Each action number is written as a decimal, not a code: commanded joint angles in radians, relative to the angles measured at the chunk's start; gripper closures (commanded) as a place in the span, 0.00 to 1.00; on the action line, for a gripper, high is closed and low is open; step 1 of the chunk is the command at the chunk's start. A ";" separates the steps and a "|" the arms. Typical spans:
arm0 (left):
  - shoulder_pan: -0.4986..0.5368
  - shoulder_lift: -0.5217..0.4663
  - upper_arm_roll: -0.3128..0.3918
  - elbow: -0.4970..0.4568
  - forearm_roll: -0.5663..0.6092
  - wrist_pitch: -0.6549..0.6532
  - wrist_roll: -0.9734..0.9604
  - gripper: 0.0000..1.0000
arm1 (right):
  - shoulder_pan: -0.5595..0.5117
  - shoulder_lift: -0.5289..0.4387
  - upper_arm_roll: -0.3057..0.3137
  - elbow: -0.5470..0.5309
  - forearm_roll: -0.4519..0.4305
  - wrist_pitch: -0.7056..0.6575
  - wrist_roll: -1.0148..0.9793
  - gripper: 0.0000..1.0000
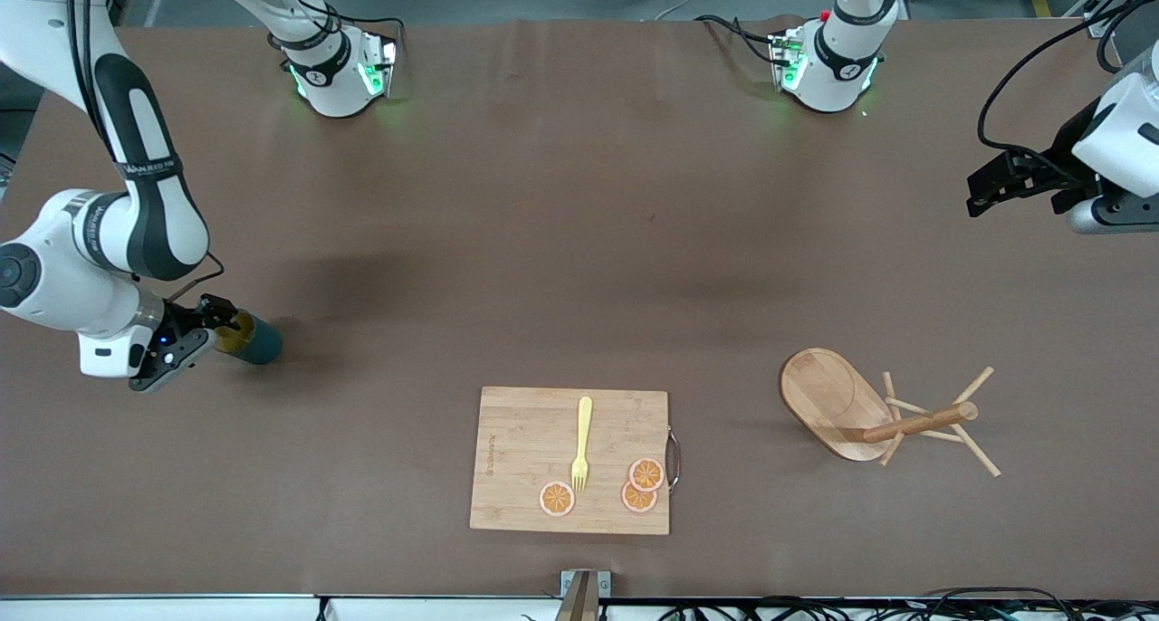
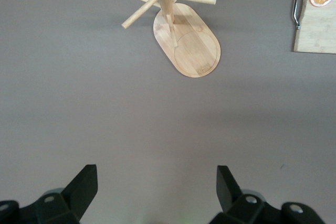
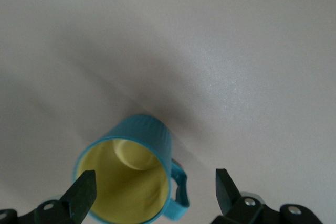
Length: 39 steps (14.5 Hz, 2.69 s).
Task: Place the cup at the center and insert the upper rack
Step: 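Grasp the teal mug rim with the right gripper, then carry the teal mug to the table middle with the right gripper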
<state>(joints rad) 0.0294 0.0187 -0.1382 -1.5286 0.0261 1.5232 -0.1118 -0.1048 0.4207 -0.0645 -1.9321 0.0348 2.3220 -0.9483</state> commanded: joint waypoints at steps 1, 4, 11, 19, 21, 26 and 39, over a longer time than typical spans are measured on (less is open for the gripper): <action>0.006 0.000 -0.004 0.010 0.015 -0.015 0.018 0.00 | -0.029 0.030 0.011 -0.019 0.016 0.048 -0.055 0.00; 0.006 0.000 -0.004 0.008 0.015 -0.021 0.018 0.00 | -0.029 0.041 0.012 -0.053 0.014 0.106 -0.060 0.24; 0.001 0.001 -0.004 0.010 0.015 -0.021 0.018 0.00 | -0.015 0.040 0.015 -0.028 0.017 0.056 -0.029 1.00; 0.003 0.000 -0.004 0.010 0.015 -0.023 0.018 0.00 | 0.138 -0.074 0.022 -0.020 0.022 -0.133 0.432 1.00; 0.003 -0.002 -0.004 0.010 0.015 -0.023 0.018 0.00 | 0.230 -0.117 0.022 -0.053 0.058 -0.133 0.602 1.00; 0.003 -0.003 -0.004 0.010 0.015 -0.024 0.018 0.00 | 0.474 -0.161 0.020 -0.076 0.134 -0.125 1.021 1.00; 0.001 -0.002 -0.004 0.010 0.015 -0.032 0.018 0.00 | 0.919 -0.022 0.017 -0.003 0.128 0.065 1.460 0.98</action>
<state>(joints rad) 0.0283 0.0187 -0.1393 -1.5273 0.0262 1.5075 -0.1118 0.7639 0.3371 -0.0328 -1.9768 0.1479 2.3620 0.4745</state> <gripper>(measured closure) 0.000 0.960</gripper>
